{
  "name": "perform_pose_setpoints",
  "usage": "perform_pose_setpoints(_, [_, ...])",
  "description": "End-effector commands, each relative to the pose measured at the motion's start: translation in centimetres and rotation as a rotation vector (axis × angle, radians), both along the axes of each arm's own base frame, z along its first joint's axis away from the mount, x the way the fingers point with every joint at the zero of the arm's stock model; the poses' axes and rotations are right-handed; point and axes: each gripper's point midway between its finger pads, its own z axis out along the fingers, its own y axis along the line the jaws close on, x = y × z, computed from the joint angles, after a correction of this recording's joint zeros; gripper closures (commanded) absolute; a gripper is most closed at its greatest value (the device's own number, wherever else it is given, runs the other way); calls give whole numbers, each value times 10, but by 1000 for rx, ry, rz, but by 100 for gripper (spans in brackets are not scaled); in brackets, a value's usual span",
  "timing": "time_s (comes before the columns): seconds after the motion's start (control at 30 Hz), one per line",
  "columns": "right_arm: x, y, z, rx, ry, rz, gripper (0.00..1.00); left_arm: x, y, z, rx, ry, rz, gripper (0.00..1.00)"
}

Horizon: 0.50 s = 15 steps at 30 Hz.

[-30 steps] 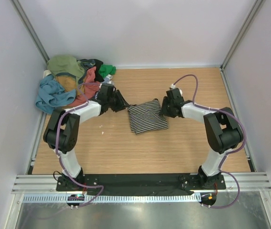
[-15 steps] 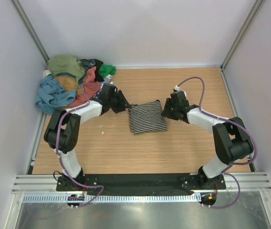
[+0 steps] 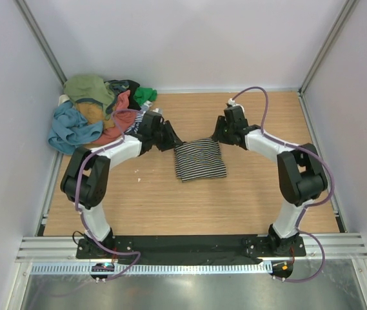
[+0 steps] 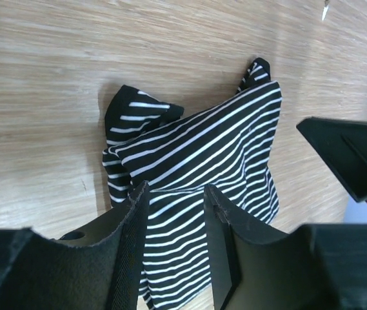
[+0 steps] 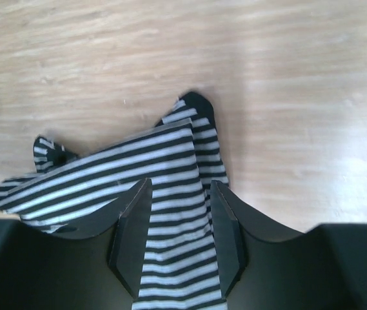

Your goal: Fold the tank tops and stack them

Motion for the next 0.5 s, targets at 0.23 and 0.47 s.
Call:
perform_pose_setpoints(0.23, [45,11,-9,-42,-1,6,55,27,-6,-8,50,-16,-10,71])
perform_pose_setpoints(0.47, [45,9,-20,-59,25,-2,79,37,-6,-15,73,-21,-1,84])
